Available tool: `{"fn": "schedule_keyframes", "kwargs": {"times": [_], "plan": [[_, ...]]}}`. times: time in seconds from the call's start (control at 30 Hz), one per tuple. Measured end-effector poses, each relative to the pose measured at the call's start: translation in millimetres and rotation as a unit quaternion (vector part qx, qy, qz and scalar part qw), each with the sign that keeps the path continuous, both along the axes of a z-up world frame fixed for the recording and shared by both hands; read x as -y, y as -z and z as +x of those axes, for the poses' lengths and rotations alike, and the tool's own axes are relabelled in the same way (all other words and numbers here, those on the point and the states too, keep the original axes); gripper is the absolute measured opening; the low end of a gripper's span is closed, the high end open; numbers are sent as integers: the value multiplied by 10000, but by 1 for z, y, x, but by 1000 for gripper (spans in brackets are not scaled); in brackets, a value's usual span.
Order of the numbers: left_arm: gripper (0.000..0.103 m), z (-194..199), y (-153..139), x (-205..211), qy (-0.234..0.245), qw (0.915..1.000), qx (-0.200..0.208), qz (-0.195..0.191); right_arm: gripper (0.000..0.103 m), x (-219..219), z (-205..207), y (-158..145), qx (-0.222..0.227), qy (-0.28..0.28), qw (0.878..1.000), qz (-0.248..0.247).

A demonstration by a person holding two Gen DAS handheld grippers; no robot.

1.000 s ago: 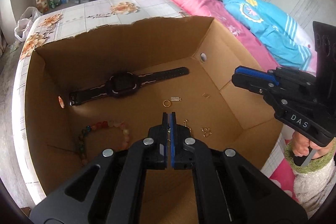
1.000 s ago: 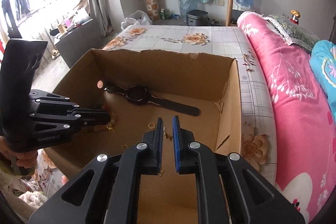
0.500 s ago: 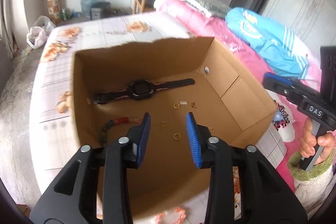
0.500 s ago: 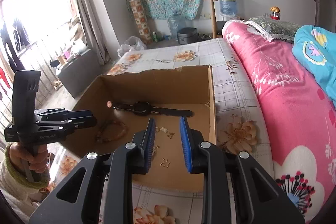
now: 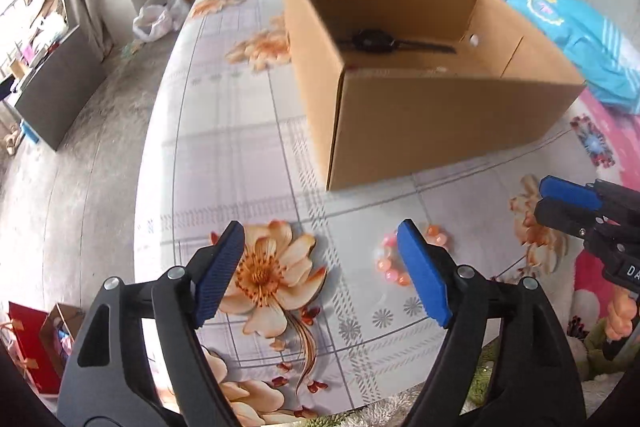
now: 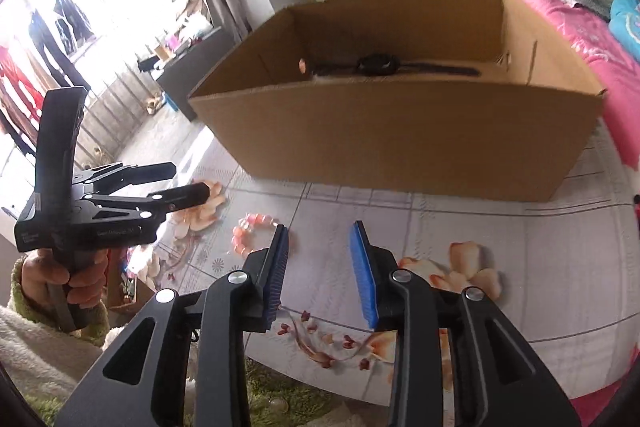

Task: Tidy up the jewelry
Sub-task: 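Withdraw both tools and move them toward the pink bead bracelet, then close the right tool on the bead bracelet while the left tool closes beside it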

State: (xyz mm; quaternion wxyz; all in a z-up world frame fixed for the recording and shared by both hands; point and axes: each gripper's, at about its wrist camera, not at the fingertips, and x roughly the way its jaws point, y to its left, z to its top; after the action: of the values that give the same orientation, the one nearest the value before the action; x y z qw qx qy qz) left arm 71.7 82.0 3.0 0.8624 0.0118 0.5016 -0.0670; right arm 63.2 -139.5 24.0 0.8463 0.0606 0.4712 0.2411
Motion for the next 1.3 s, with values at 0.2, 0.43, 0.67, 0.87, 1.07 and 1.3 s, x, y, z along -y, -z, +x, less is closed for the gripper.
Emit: {"fn": "schedule_keyframes", "kwargs": {"times": [0.2,0.43,0.67,0.87,1.07,1.3], "plan": [[81,-2,35,-5,-296,9981,-380,384,32,-48,20,32,-338,-324,9978,-475],[85,0,35,-12,-316,9980,-370,401,32,-81,26,36,-224,-565,9934,-974],[85,0,36,-12,-338,9980,-371,386,28,-101,16,32,66,-667,9850,-1591],[85,0,36,-11,-332,9979,-346,434,28,-91,17,28,112,-515,9835,-1731],[85,-3,36,-6,-288,9981,-328,439,28,-55,19,26,32,8,9827,-1852],[85,-3,29,21,189,9989,-226,366,28,5,20,25,-211,841,9837,-1573]]}}
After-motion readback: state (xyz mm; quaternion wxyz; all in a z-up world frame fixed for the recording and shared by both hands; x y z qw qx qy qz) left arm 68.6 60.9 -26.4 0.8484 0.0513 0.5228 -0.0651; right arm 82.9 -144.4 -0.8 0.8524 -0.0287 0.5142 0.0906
